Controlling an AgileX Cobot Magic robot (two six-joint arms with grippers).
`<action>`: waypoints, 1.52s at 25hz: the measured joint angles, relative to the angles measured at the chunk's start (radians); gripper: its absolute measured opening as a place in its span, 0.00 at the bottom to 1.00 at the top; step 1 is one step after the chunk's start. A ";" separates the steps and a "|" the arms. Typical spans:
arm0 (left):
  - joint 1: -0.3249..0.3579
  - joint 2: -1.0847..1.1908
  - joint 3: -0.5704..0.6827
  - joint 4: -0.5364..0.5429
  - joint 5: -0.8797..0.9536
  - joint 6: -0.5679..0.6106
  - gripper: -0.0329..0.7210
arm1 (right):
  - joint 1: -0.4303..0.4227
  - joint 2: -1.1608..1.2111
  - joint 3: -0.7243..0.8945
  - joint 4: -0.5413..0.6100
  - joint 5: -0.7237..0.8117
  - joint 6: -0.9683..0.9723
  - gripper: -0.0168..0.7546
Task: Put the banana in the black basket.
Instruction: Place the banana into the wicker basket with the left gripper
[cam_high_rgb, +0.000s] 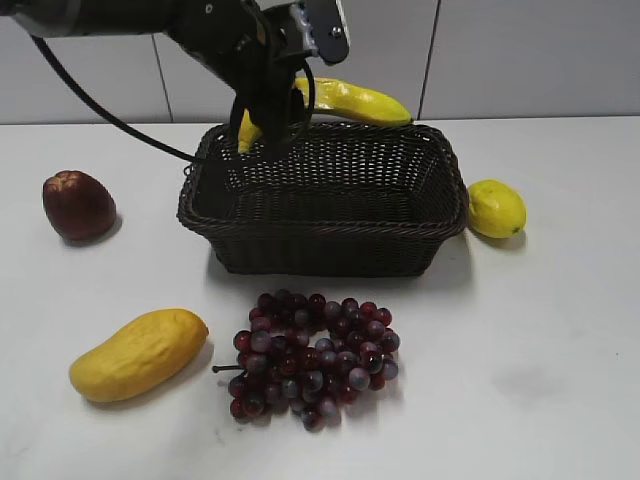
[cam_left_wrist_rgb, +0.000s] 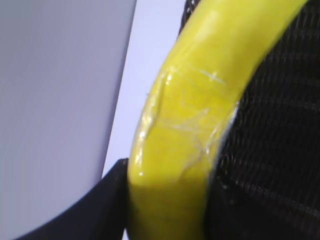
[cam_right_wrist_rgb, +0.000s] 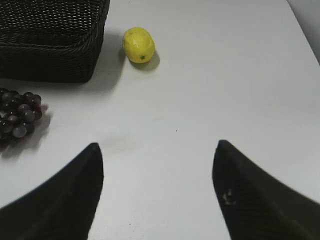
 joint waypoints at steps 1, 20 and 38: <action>0.000 0.002 0.000 -0.001 -0.014 0.000 0.59 | 0.000 0.000 0.000 0.000 0.000 0.000 0.69; -0.005 0.051 -0.002 -0.079 0.047 0.001 0.59 | 0.000 0.000 0.000 0.000 0.000 0.000 0.69; 0.004 0.002 -0.173 -0.141 0.255 -0.130 0.81 | 0.000 0.000 0.000 0.000 0.000 0.000 0.69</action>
